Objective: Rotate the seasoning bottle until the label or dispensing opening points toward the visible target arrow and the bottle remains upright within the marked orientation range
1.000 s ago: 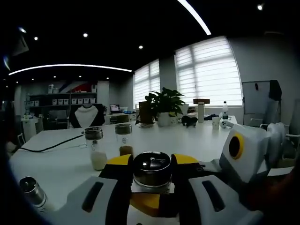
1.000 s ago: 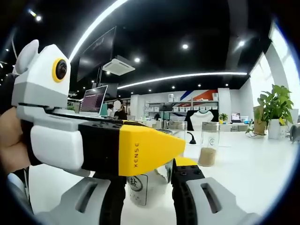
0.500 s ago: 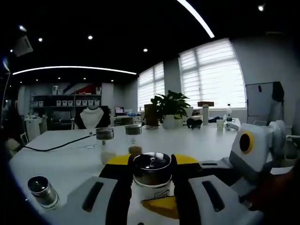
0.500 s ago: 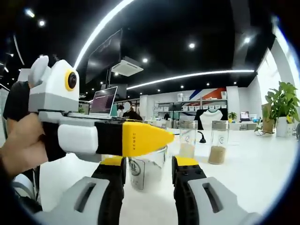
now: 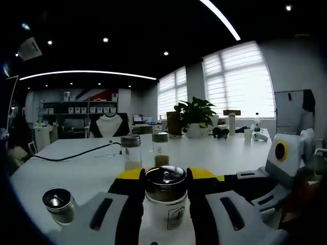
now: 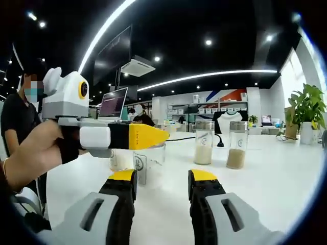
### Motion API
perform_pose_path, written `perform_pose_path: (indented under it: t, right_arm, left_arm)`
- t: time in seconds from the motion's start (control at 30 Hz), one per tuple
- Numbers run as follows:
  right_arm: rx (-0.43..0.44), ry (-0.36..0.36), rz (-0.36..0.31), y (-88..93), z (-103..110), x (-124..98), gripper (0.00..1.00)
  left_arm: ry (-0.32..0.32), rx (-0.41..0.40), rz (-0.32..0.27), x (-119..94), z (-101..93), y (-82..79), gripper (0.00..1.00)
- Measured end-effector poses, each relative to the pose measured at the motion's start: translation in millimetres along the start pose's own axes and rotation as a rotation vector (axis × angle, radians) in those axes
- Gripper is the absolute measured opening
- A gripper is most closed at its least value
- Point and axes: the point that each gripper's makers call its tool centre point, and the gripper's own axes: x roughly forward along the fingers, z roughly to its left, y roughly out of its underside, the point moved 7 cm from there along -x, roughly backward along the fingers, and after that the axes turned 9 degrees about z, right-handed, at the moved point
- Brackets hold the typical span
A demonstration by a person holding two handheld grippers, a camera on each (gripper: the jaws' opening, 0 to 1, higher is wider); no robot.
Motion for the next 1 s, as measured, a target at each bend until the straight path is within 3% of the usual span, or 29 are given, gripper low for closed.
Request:
perform_pose_path:
  t: [0.4,1.0]
  right_arm:
    - [0.017,0.006,0.01,4.5,-1,0,0.39]
    - [0.025,0.017,0.011,3.2,-6,1,0.38]
  left_arm:
    - [-0.06,-0.018,0.024,-7,17.9,11.5,0.34]
    - [-0.105,-0.031,0.028,-3,30.2,12.1,0.34]
